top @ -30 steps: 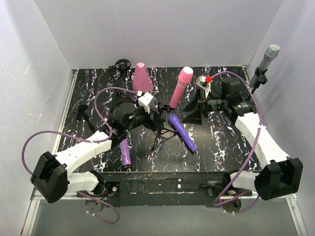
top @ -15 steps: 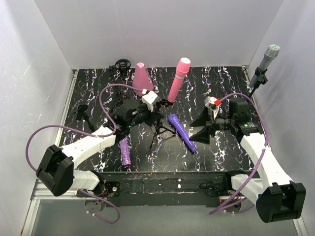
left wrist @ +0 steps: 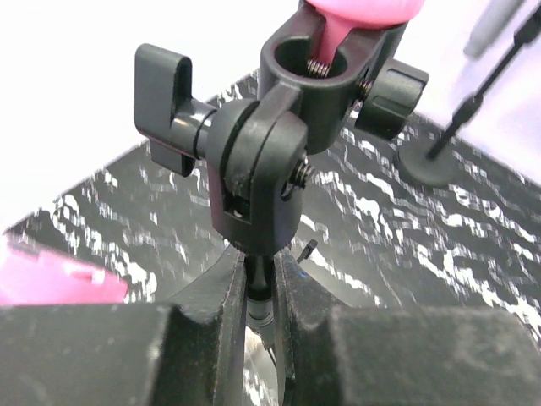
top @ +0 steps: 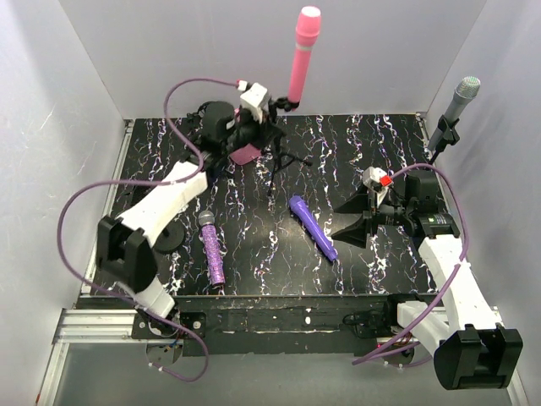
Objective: Attach the microphones to the stand
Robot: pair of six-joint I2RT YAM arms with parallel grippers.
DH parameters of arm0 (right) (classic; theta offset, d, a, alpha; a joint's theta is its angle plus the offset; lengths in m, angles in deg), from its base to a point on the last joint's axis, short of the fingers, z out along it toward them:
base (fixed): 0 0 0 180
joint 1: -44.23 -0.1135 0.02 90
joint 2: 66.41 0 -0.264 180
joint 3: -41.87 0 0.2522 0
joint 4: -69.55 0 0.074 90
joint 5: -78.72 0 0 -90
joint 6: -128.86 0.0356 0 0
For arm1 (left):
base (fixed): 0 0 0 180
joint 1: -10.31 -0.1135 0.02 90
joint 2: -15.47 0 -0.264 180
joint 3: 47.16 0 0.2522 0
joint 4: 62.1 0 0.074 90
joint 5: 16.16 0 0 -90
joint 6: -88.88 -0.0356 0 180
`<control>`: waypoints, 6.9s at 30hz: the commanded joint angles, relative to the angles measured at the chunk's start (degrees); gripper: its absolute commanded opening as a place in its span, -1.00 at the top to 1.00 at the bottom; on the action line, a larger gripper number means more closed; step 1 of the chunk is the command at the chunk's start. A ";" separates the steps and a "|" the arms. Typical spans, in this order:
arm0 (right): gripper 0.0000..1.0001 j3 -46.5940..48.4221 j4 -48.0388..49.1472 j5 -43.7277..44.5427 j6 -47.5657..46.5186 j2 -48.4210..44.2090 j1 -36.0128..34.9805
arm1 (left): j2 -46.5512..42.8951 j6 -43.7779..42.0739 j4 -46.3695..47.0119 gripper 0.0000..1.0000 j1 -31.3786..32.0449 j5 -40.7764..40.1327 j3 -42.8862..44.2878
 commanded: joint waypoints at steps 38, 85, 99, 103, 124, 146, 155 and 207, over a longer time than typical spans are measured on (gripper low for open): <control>-0.85 0.98 -4.52 -0.11 -5.67 -1.55 4.05 | 36.05 1.72 8.59 -0.42 0.89 0.60 30.62; -0.96 -1.05 -2.14 -1.78 -4.79 -1.81 9.41 | 31.80 23.78 -40.08 -0.49 -13.96 -45.81 37.17; -0.95 -0.96 -2.40 -2.30 -4.88 -1.37 9.59 | 47.11 24.50 -39.04 -0.21 -17.56 -51.44 45.01; -0.95 -0.96 -2.58 -2.39 -5.05 -1.29 9.50 | 49.74 24.14 -38.78 -0.18 -18.35 -51.18 45.98; -0.95 -0.78 -3.37 -2.74 -5.67 -1.11 9.59 | 32.89 20.45 -26.75 1.00 -20.55 -44.67 30.17; -0.96 3.60 -10.30 -5.82 -11.10 -0.23 9.15 | -11.83 19.83 11.90 1.00 -19.15 -2.60 -11.90; -0.95 29.25 -23.34 -4.50 -4.15 7.23 8.18 | -24.07 15.98 25.03 1.00 1.05 -3.26 -28.98; 0.05 7.13 65.80 17.30 71.76 16.82 -9.40 | -10.72 31.79 44.63 1.00 24.80 -12.95 -29.61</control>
